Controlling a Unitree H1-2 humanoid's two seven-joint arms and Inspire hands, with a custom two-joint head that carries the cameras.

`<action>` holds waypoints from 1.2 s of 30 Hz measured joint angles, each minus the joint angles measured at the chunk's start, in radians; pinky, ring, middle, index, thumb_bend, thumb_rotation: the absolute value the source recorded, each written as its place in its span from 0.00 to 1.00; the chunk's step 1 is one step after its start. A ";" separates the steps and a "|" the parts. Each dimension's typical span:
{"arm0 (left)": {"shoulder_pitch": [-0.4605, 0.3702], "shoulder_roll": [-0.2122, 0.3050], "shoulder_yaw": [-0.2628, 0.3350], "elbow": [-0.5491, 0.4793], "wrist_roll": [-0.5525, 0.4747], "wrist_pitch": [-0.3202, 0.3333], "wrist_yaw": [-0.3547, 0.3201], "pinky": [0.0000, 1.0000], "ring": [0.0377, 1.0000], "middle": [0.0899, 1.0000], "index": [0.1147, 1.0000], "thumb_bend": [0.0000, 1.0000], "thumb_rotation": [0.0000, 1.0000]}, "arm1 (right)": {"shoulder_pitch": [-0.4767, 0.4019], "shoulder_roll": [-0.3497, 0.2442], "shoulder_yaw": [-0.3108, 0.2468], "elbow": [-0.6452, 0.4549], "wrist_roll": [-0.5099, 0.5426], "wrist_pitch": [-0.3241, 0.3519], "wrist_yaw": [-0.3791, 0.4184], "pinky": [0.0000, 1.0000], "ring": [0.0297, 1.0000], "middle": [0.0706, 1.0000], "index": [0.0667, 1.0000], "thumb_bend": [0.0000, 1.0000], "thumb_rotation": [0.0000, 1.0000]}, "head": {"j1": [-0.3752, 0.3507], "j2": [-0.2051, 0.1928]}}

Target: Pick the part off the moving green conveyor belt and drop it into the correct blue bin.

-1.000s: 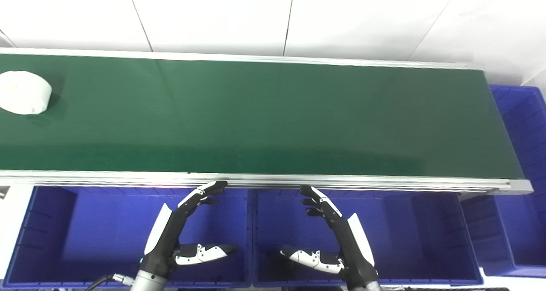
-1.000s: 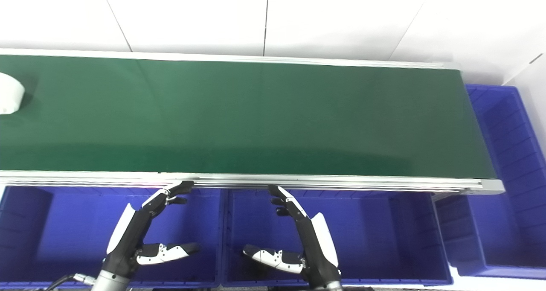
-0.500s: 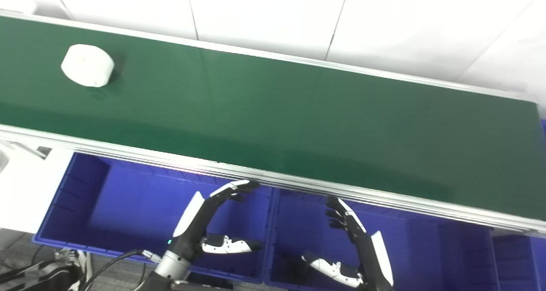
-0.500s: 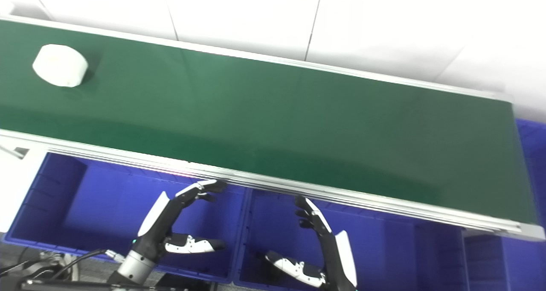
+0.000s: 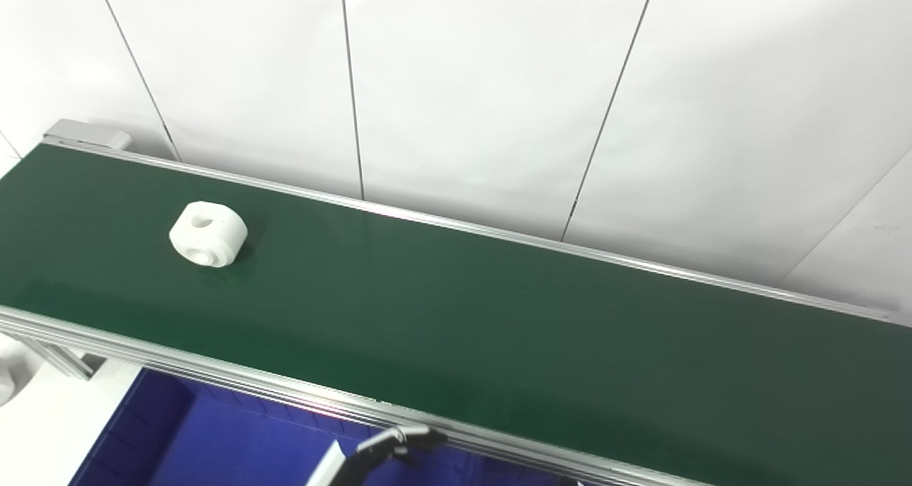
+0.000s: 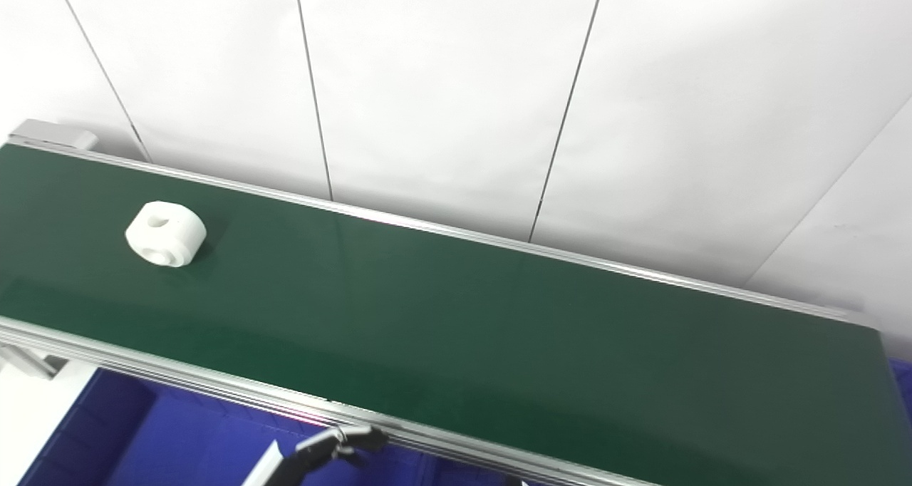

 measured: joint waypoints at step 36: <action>-0.438 0.050 0.606 -0.042 0.036 0.246 -0.702 0.83 0.88 0.90 0.86 0.73 0.32 | -0.083 -0.055 0.067 0.057 0.039 -0.001 -0.070 0.68 0.76 0.80 0.82 0.69 0.29 | 0.086 -0.038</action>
